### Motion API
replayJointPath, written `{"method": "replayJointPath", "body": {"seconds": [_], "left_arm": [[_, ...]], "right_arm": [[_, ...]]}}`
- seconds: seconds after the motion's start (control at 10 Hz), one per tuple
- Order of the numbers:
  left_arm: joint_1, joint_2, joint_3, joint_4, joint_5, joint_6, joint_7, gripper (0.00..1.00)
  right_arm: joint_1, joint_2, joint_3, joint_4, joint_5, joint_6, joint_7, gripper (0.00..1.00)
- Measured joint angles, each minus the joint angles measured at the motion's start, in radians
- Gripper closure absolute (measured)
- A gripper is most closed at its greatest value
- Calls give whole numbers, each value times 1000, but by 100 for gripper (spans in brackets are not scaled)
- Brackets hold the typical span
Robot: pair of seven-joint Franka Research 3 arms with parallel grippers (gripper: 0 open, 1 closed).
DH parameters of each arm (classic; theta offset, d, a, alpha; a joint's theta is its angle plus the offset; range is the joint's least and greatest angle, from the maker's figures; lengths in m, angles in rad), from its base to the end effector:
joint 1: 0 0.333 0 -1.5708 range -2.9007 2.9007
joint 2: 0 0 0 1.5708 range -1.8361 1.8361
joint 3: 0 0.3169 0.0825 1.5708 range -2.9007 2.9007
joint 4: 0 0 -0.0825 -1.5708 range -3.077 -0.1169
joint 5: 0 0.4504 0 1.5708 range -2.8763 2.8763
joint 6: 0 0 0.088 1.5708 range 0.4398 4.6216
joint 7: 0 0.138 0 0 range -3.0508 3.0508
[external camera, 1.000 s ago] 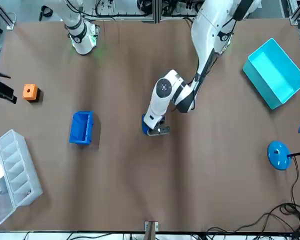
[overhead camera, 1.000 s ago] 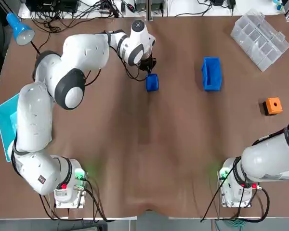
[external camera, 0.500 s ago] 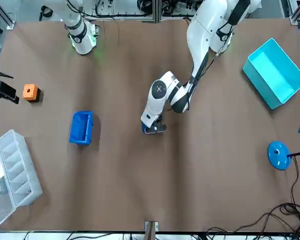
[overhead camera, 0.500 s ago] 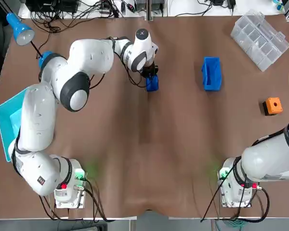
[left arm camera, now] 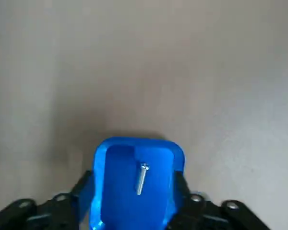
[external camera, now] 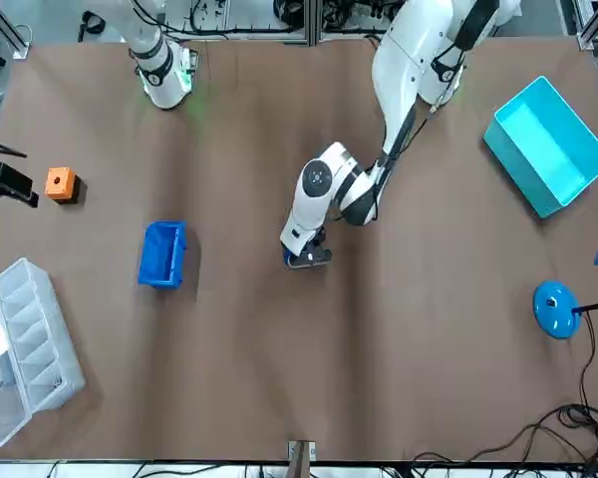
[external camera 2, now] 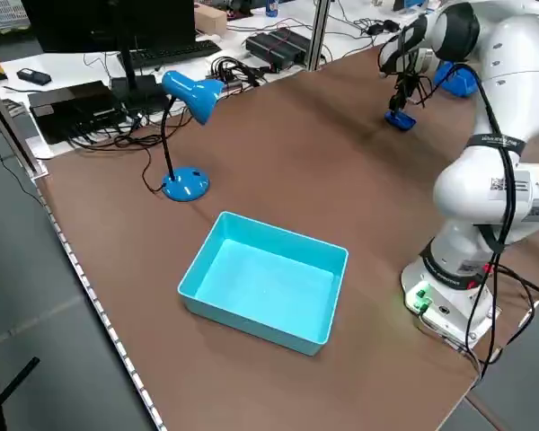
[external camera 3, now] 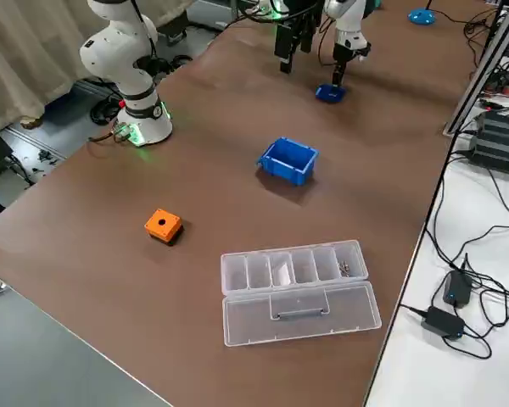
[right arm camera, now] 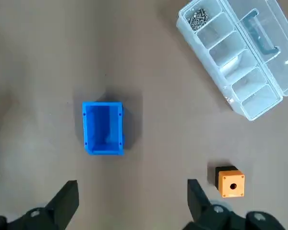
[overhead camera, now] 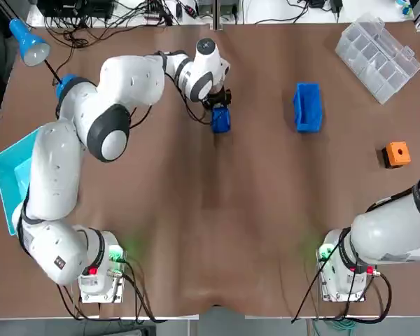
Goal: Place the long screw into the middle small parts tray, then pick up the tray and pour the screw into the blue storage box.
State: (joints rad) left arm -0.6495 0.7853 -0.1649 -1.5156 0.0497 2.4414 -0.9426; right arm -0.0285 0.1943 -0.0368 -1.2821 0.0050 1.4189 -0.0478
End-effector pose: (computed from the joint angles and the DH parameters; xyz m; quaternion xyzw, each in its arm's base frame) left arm 0.5477 -0.5570 0.1421 0.9936 0.0741 0.0183 0.0828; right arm 0.6614 -0.0401 0.6098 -0.9996 0.0082 0.0287 0.0005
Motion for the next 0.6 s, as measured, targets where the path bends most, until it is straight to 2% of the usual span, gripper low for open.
{"method": "replayJointPath", "body": {"seconds": [0.1,0.2,0.4,0.6], "left_arm": [[12,-20,3,0,0,-15,0,5],[34,-52,4,0,0,-65,2,0],[84,-152,6,-15,2,-192,9,0],[159,-278,8,-71,7,-259,62,0]], "right_arm": [[1,2,1,-4,39,0,0,0],[3,3,2,-9,86,7,0,0],[35,6,5,-32,114,51,-1,0],[90,19,7,-104,117,146,1,0]]}}
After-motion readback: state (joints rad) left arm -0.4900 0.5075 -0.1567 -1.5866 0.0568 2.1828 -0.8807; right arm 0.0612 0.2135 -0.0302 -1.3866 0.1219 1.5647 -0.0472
